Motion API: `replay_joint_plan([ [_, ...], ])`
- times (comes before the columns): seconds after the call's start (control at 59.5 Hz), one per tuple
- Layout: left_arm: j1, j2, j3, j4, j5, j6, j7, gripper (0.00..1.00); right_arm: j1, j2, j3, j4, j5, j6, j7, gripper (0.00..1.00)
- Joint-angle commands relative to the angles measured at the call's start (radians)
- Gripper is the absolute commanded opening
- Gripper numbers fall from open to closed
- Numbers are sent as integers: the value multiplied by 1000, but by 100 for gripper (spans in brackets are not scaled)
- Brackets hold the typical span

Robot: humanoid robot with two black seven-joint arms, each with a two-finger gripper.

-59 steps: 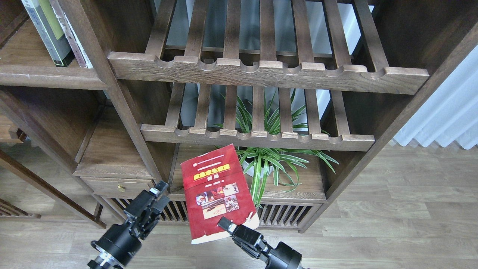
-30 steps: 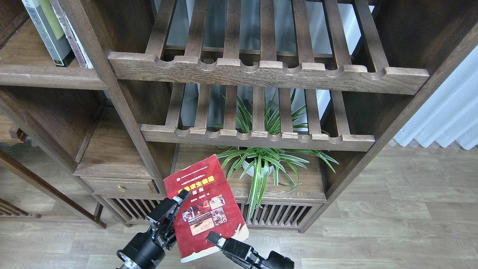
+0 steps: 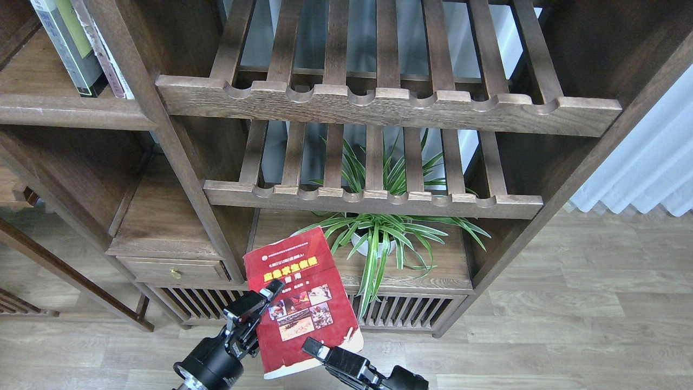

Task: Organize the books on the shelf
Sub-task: 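Grasp the red book with the left gripper from the right gripper, then carry the red book with the left gripper onto the side shelf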

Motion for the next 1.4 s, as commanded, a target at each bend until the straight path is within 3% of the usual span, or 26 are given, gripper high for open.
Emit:
replay_joint_plan([
  [0.0,3,40,-2,-10,-1,0,-4,9,17,0,1,-4,2,0,1,5],
  [0.303,2,82,0,-14,0,0,-3,7,24,0,-3,-5,5,0,2,8],
  [0.387,2,83,0,-14,0,0,-1,7,25,0,-3,-5,2,0,2,16],
  [0.42,2,85,0,-14,0,0,-1,6,25,0,-3,-5,-3,0,1,27],
  [0.437,2,86,-2,-16,0,0,-1,6,28,0,-8,-5,-8,0,2,38],
  [0.471,2,91,-3,-16,0,0,0,6,30,0,-11,-5,-14,0,2,47],
  [0.504,8,114,-8,-33,0,0,0,6,33,0,-12,-4,-43,0,2,75],
  [0.572,17,155,-19,-71,0,0,2,6,31,0,-3,-5,-67,0,7,98],
  [0.79,89,326,-166,-184,0,0,5,6,33,0,1,-25,-69,0,15,99],
  [0.858,150,434,-305,-258,7,0,8,6,50,0,1,-56,-71,0,15,99],
  [1.043,209,499,-513,-277,14,0,17,6,57,0,-6,-86,-71,0,15,99],
  [1.379,210,565,-910,-273,40,0,134,5,56,0,0,-120,-69,0,16,99],
])
